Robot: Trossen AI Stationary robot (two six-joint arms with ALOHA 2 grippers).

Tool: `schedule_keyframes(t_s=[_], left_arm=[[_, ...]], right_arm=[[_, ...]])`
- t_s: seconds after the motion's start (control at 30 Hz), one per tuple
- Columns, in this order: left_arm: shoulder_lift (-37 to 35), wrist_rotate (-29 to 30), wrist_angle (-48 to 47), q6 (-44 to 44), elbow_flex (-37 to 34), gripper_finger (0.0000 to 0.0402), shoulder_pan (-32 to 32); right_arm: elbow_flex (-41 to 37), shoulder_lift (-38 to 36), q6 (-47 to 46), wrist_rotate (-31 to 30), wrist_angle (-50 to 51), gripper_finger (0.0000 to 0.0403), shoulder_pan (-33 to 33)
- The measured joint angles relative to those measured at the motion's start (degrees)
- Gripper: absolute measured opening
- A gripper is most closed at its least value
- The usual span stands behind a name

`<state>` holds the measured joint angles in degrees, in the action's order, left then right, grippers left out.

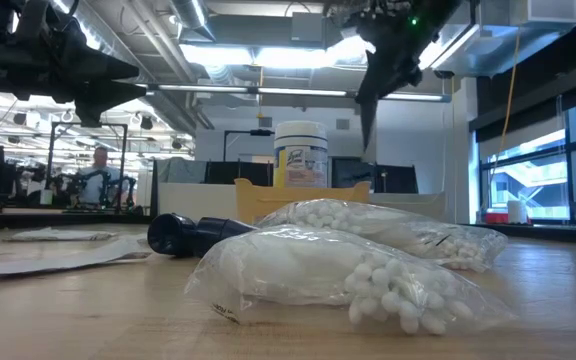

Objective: Pick & Place Travel size toiletries
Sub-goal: Put the blue shave cream into the white bin

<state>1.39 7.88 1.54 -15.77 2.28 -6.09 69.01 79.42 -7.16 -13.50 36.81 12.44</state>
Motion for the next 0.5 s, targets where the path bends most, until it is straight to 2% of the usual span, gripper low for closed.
schedule_keyframes(t_s=[0.17,0.3,0.5], left_arm=[[1.2,-0.4,0.6,5.1,0.0,0.0194,0.9],[3.9,-1.3,5.6,6.4,0.0,0.0194,3.1],[9.6,-1.2,12.6,1.0,0.0,0.0194,4.7]], right_arm=[[0.0,0.0,0.2,9.3,-6.7,0.014,-3.7],[0.0,0.0,1.9,12.0,-10.9,0.0141,-7.3],[0.0,0.0,4.0,14.6,-16.7,0.013,-12.9]])
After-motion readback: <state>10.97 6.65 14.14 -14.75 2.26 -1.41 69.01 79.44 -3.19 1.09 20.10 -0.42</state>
